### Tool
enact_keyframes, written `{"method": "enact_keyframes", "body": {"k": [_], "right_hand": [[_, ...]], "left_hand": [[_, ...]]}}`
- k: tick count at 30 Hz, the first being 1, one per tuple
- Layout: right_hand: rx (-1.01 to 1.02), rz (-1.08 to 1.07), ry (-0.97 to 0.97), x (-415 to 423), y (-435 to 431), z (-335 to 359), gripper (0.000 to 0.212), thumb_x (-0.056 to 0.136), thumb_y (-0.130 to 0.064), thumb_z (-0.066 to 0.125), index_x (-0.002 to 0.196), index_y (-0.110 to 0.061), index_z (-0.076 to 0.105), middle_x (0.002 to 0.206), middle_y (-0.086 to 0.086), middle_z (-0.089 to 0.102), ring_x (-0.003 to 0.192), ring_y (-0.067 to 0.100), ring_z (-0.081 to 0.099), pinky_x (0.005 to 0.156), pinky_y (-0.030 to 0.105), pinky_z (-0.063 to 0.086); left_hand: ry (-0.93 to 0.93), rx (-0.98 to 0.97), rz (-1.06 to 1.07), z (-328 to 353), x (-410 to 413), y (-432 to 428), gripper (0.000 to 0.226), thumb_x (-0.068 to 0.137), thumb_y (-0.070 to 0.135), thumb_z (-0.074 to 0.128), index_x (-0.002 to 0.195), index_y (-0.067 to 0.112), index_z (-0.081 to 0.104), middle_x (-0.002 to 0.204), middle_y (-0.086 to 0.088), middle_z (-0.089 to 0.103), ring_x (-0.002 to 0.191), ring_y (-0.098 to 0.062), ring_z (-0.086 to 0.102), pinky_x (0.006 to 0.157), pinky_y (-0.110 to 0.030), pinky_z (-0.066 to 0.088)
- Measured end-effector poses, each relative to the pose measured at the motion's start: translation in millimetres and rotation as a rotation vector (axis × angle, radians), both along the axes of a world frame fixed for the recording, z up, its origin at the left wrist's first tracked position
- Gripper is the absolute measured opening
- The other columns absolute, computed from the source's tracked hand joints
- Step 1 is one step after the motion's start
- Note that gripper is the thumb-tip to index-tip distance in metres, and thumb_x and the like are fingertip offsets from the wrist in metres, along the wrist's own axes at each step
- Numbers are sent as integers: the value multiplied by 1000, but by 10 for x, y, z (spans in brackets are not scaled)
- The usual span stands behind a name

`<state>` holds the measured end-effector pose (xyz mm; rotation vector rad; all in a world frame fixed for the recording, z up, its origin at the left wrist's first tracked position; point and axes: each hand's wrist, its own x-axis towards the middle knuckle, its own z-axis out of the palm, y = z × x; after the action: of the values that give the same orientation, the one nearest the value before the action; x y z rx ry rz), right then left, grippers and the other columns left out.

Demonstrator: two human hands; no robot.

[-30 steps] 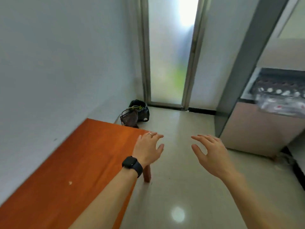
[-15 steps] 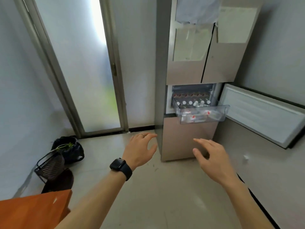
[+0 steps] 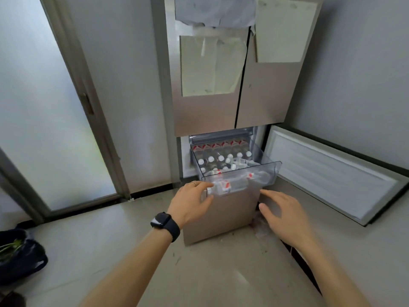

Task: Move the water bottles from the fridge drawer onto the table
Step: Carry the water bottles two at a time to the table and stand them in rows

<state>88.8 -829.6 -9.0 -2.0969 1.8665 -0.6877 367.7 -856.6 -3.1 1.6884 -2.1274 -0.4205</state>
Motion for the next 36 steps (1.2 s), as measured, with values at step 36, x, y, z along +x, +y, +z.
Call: {"method": "enact_keyframes", "body": {"k": [36], "right_hand": [[526,439,462,-84,-4870,-1703,69,82,-58,64,143,-33,45,145,-3,42,134,27,35,105,42,39]], "left_hand": [[-136,1139,221,-1939,-782,-3933,39,100,38,53,128,12,59,134,-10,60,111,-28,57,86,-30,41]]}}
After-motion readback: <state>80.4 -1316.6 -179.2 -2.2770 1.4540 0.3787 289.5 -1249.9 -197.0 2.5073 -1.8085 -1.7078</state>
